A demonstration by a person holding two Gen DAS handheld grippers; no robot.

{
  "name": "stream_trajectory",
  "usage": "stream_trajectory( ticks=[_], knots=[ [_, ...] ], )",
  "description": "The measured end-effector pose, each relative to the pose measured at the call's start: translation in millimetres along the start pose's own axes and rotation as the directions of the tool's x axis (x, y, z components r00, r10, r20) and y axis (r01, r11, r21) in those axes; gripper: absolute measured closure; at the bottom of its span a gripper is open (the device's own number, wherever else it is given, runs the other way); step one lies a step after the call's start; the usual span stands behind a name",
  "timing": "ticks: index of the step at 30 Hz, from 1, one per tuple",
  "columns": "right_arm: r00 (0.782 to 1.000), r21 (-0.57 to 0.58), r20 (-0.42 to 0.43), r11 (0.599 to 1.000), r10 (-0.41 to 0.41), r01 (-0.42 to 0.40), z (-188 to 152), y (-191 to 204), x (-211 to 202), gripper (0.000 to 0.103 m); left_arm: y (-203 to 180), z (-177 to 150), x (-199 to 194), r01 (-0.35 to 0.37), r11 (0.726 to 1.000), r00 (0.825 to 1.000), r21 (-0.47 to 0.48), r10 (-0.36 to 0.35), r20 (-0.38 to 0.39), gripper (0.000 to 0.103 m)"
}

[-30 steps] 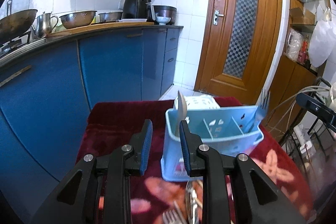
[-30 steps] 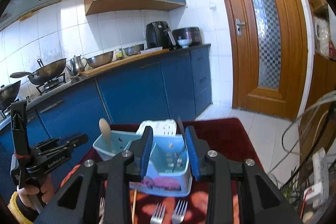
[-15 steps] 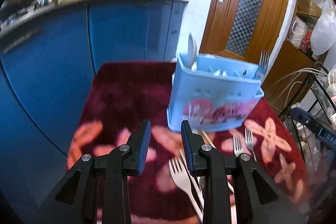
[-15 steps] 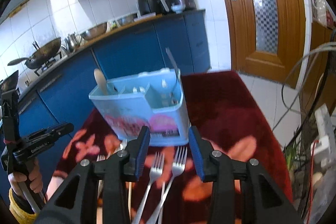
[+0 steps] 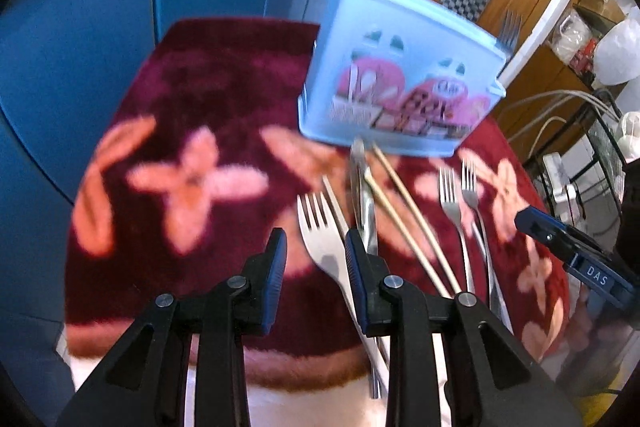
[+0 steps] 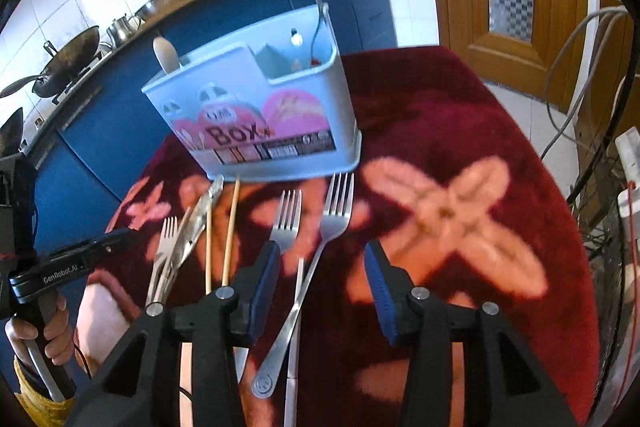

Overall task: Organize utensils
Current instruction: 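Move both open tools back down to the utensils on the blanket, then grasp a white plastic fork with the left tool while the right tool grasps a silver fork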

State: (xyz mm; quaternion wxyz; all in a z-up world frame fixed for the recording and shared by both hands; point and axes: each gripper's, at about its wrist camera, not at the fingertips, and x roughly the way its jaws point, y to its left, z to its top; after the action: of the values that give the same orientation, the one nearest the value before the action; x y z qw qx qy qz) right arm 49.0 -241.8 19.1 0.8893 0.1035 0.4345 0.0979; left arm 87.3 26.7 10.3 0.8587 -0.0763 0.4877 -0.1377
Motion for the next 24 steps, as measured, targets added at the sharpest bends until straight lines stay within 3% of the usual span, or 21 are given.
stream_trajectory(
  ticks=[10,24],
  knots=[
    [0.999,0.011,-0.051,1.000,-0.001,0.001,-8,-1,15,0.054,-4,-13,19,0.009,1.000,0.997,0.002,-0.008,-0.083,0.070],
    [0.996,-0.021,-0.091,1.000,-0.018,0.017,-11,-1,28,0.054,-12,-16,27,-0.050,0.996,0.992,0.069,0.058,-0.110,0.066]
  ],
)
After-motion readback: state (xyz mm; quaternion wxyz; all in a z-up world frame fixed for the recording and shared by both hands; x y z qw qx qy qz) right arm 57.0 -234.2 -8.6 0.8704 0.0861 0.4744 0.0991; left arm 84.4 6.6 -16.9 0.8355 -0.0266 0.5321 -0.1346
